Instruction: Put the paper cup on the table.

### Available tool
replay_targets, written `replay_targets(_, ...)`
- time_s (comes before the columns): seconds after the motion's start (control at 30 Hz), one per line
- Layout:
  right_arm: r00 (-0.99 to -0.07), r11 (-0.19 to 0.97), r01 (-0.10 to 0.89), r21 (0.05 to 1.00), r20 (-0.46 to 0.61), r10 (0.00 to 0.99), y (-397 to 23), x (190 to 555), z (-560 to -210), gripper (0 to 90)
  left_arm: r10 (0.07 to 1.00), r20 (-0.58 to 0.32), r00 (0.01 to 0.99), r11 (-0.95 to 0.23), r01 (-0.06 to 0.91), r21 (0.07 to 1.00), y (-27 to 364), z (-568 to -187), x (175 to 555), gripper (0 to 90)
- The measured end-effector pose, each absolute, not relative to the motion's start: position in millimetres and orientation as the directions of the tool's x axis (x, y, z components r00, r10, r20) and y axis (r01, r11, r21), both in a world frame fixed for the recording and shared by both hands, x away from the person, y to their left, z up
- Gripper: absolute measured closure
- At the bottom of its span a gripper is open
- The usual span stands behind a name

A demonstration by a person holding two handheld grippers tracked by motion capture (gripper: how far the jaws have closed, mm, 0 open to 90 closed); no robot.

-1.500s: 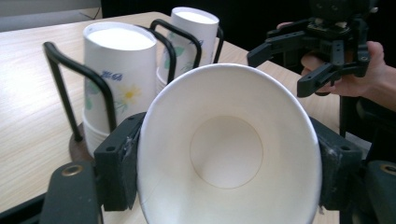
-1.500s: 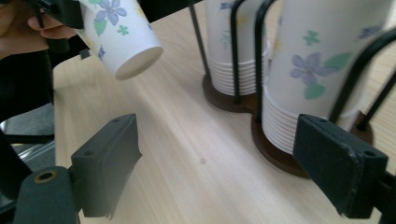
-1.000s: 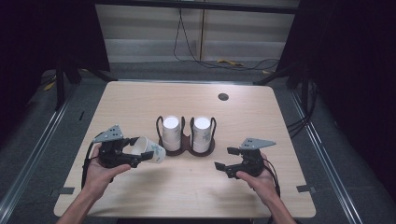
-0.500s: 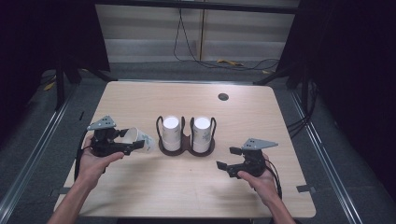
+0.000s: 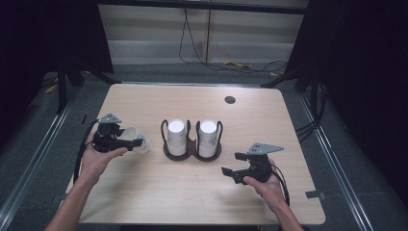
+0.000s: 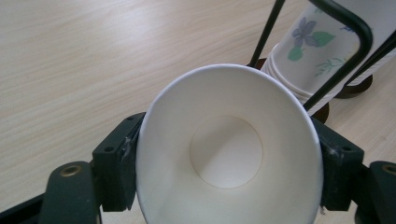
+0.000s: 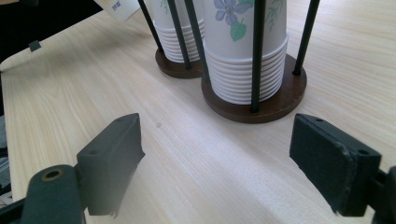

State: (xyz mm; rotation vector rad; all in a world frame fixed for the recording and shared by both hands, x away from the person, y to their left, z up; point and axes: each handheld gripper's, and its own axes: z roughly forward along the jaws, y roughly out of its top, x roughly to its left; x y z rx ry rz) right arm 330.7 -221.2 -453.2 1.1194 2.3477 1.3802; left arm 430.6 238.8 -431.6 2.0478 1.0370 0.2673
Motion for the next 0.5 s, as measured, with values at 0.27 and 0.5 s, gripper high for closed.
replay_targets(0.27, -0.694, 0.281, 0.512, 0.812, 0.197, 0.693, -221, 331, -454, 17.3, 0.78, -0.102, 0.617, -0.374, 0.59, 0.715, 233, -431, 444, 24.3)
replay_targets(0.5, -0.698, 0.291, 0.508, 0.811, 0.19, 0.69, -219, 331, -455, 17.3, 0.793, -0.049, 0.607, -0.438, 0.625, 0.646, 218, -437, 457, 24.0)
